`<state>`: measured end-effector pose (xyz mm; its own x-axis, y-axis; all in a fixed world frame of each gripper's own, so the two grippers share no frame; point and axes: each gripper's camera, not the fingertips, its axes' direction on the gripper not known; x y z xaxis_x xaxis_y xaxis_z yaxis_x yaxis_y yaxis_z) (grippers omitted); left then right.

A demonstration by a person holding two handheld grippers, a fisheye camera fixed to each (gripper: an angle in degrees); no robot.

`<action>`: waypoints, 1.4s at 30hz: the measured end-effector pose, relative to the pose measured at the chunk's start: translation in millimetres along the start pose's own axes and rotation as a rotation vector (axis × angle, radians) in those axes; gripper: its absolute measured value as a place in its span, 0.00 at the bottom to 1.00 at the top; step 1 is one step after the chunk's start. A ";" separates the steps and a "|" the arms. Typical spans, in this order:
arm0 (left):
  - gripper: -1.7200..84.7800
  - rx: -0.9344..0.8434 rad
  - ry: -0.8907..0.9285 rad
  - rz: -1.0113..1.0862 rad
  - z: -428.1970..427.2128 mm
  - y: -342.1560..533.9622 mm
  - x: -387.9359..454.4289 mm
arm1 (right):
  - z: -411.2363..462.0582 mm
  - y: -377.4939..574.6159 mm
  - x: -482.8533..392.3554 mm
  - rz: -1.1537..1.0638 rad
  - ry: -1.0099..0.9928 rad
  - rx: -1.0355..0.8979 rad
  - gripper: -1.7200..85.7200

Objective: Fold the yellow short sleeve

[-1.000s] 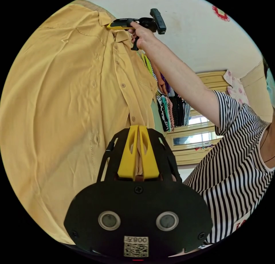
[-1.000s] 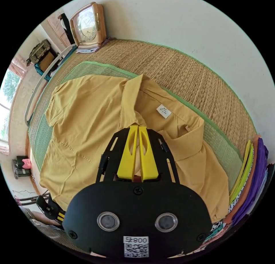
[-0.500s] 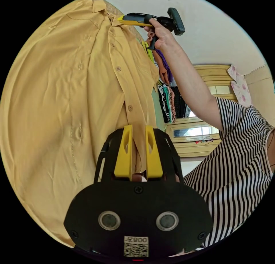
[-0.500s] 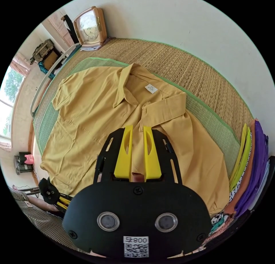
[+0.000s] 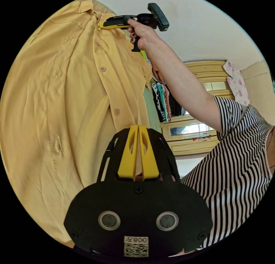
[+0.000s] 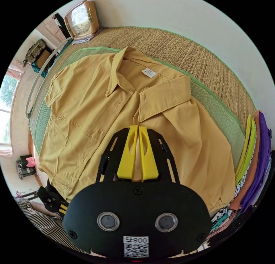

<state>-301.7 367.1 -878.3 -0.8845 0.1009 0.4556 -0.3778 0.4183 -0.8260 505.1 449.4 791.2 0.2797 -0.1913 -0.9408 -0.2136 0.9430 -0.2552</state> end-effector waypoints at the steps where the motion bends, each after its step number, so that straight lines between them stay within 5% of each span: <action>1: 0.03 0.006 0.003 0.002 -1.3 0.2 0.9 | -1.6 0.7 6.6 0.010 -0.021 0.007 0.02; 23: 0.10 0.021 -0.172 -0.099 -13.9 19.0 -5.0 | -11.3 21.8 99.9 0.091 -0.241 0.092 0.02; 33: 0.03 -0.027 -0.103 -0.082 -8.8 17.8 -7.4 | -4.8 25.2 122.9 0.100 -0.271 0.096 0.02; 42: 0.08 -0.043 -0.105 -0.144 -26.1 43.3 -12.3 | -6.8 32.1 143.6 0.111 -0.291 0.112 0.02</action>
<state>-300.0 407.6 -911.0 -0.8465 -0.0566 0.5293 -0.4926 0.4601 -0.7387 532.0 450.4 646.3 0.5197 -0.0151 -0.8542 -0.1578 0.9810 -0.1133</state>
